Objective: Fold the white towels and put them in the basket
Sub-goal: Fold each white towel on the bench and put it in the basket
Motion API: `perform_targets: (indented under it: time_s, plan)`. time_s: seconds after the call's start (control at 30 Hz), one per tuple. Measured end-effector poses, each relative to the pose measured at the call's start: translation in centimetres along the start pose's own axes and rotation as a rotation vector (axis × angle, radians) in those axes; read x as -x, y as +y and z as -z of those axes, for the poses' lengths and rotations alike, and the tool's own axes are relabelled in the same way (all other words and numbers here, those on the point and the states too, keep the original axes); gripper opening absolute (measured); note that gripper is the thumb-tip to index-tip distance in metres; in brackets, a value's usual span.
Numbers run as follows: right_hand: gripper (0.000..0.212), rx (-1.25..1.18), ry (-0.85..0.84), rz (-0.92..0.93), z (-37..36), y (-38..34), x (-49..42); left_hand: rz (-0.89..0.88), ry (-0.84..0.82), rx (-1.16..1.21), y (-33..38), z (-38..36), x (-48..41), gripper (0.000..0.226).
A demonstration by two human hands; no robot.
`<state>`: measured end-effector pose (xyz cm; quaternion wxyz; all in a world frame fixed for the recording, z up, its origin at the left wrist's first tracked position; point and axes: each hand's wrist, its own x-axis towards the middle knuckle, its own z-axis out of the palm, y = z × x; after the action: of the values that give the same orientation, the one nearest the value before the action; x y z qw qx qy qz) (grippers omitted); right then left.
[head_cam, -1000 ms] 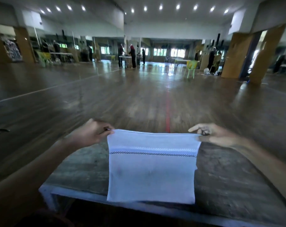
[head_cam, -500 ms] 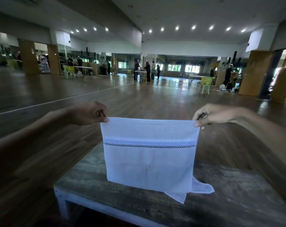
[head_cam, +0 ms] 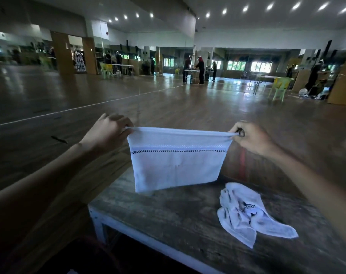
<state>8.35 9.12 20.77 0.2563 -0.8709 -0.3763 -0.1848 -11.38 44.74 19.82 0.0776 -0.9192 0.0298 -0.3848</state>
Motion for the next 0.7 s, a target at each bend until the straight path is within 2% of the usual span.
perform_targets:
  time_s: [0.07,0.13,0.2,0.27,0.3,0.37,0.47,0.53,0.6,0.7]
  plan:
    - [0.019,-0.005,-0.019,-0.01,-1.6,0.6,2.3,-0.013,-0.027,0.059,0.8,-1.0,2.8,0.027]
    - [0.028,-0.034,-0.108,-0.024,-3.6,1.4,5.4,-0.027,-0.13,0.148,1.7,-2.4,6.2,0.035]
    - [0.04,-0.076,-0.218,-0.013,-5.8,2.0,8.9,-0.049,-0.251,0.29,2.7,-3.7,10.0,0.031]
    - [0.05,-0.081,-0.291,-0.011,-7.6,2.5,12.5,-0.058,-0.298,0.387,4.2,-5.1,13.8,0.025]
    - [0.054,-0.073,-0.324,-0.021,-8.3,2.7,14.2,-0.057,-0.311,0.408,4.9,-5.7,15.6,0.028]
    - [0.051,-0.044,-0.419,-0.033,-9.3,2.7,17.3,-0.056,-0.395,0.489,6.2,-6.5,18.4,0.038]
    - [0.033,-0.054,-0.574,-0.066,-9.6,3.0,20.4,-0.055,-0.52,0.581,7.5,-6.9,20.9,0.029]
    - [0.022,-0.106,-0.629,-0.108,-9.4,3.1,21.1,0.008,-0.578,0.618,8.0,-6.9,21.6,0.034]
    - [0.012,-0.125,-0.652,-0.137,-9.6,3.2,21.0,0.044,-0.588,0.631,8.0,-7.1,21.8,0.038]
    - [0.008,-0.123,-0.648,-0.166,-10.2,3.5,19.7,0.092,-0.56,0.614,7.4,-7.8,20.9,0.025]
